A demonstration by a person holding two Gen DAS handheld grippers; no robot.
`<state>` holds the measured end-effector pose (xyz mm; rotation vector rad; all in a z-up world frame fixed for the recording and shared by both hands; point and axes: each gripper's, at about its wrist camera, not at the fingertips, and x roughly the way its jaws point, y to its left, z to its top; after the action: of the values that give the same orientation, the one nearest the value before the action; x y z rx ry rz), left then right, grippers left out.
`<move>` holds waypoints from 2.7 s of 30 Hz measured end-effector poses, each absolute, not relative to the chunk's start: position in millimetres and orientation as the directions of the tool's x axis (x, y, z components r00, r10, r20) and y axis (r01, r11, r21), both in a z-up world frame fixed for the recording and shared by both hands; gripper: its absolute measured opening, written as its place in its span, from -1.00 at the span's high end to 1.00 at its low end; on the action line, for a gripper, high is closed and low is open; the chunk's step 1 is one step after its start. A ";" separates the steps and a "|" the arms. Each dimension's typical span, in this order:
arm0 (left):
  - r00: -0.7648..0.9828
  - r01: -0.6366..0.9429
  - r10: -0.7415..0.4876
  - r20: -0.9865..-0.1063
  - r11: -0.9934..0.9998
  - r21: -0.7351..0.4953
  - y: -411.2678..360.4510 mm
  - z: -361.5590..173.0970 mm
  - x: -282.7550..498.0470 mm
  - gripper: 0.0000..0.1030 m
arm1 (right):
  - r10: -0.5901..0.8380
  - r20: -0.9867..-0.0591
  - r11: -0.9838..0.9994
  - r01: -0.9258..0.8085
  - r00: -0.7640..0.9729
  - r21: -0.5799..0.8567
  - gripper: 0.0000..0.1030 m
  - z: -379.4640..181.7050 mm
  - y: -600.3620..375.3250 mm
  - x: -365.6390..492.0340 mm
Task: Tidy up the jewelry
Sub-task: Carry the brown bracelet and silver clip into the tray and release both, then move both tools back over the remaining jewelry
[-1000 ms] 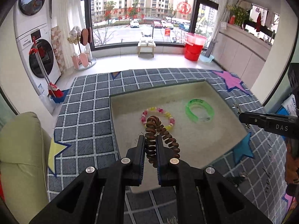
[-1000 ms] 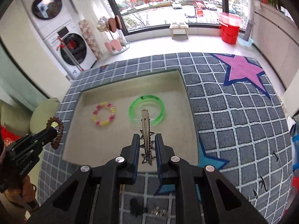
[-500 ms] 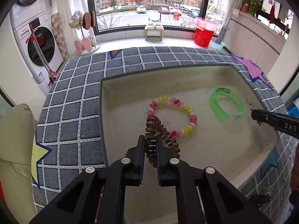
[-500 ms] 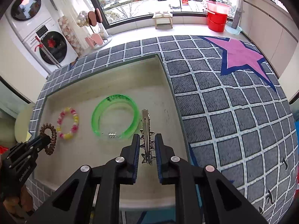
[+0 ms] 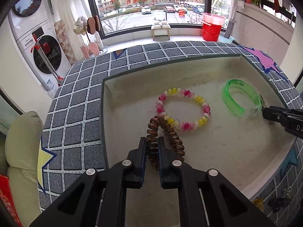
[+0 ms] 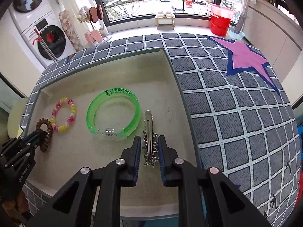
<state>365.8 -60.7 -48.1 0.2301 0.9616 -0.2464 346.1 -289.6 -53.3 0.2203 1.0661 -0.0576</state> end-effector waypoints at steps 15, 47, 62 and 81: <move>0.575 0.313 -0.098 -0.812 0.943 0.108 -63.2 -39.9 363.0 0.51 | 0.140 -0.827 0.952 0.155 0.545 0.263 -0.09 -31.5 -295.0 327.5; 0.679 0.316 -0.192 -0.708 0.948 0.046 -2.6 37.9 257.9 -1.00 | 0.202 -0.684 0.918 0.107 0.701 0.381 -0.72 42.3 -284.7 245.8; 0.624 0.264 -0.188 -0.758 0.964 -0.022 41.4 17.0 183.8 -1.00 | 0.227 -0.715 0.935 0.057 0.661 0.349 -0.72 36.1 -260.3 173.0; 0.545 0.195 -0.139 -0.827 0.980 -0.036 47.5 -28.7 132.4 -1.00 | 0.159 -0.813 0.974 0.045 0.561 0.222 -0.73 -18.9 -256.3 143.1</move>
<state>132.4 47.5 -28.7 0.0627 0.9741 -0.1987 143.1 -256.3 -18.9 0.2280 0.9755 0.0678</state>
